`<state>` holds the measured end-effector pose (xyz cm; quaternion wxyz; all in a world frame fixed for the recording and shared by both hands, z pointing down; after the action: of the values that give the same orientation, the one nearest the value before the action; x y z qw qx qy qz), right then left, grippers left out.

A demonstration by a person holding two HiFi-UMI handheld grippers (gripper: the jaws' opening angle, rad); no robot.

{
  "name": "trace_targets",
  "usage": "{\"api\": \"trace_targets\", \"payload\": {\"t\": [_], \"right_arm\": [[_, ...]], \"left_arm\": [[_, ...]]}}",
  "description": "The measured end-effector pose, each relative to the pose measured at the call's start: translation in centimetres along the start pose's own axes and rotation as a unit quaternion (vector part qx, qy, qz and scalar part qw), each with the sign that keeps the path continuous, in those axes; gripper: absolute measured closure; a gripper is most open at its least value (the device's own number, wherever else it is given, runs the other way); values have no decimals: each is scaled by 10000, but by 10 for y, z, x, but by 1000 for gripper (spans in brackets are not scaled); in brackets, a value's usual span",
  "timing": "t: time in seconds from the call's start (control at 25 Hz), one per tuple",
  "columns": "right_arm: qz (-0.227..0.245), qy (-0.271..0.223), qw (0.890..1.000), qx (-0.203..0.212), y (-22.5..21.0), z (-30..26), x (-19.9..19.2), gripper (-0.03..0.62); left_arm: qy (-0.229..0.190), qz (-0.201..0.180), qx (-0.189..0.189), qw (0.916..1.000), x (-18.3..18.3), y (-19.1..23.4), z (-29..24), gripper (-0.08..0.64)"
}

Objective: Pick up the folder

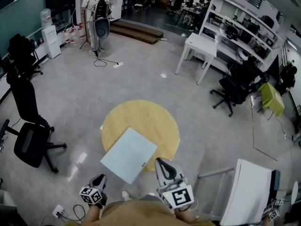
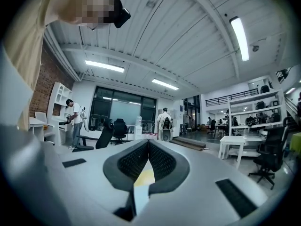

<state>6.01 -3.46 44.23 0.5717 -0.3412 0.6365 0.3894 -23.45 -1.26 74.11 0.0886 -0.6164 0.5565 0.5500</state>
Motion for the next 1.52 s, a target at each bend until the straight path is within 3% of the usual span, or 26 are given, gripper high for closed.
{"api": "trace_targets", "payload": {"t": [0.28,0.56,0.72,1.0,1.24,1.36,1.4,1.48,1.52], "right_arm": [[-8,152,9999,-76,-8,-18,-6,592],[129,48,9997,224,-37,-33,7,592],[50,-21,9996,271,-61,-31,12,592],[-85,-47,9995,311,-80,-40,4,592],[-73,156,9990,411,-75,-54,-3,592],[-4,230,9988,427,-71,-58,-4,592],[12,264,9987,426,-71,-59,-5,592],[37,319,9986,419,-71,-61,-9,592],[52,341,9985,418,-71,-63,-12,592]], "left_arm": [[144,521,-261,9982,-6,11,-25,460],[-90,1145,-362,9927,3,0,-44,352],[-77,1422,-347,9892,-11,-5,-52,302],[-64,2310,-668,9706,-42,7,-85,203],[250,2790,-736,9571,-68,13,-103,124],[335,3249,-967,9402,-84,11,-106,99],[282,3518,-1153,9285,-86,7,-107,93],[108,4107,-1600,8975,-86,-3,-114,90],[100,4211,-1707,8908,-87,-5,-119,91]]}}
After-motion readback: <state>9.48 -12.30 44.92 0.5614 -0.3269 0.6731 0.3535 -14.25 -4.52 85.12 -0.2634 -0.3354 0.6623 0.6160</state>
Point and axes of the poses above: the fingertips, and each gripper's own axes: z backward along the fingers, y to its left, x out of its top, the point moved 5 cm from there along z, backward along the fingers, and after that the axes turned 2 degrees about y, right-handed, at the moved point
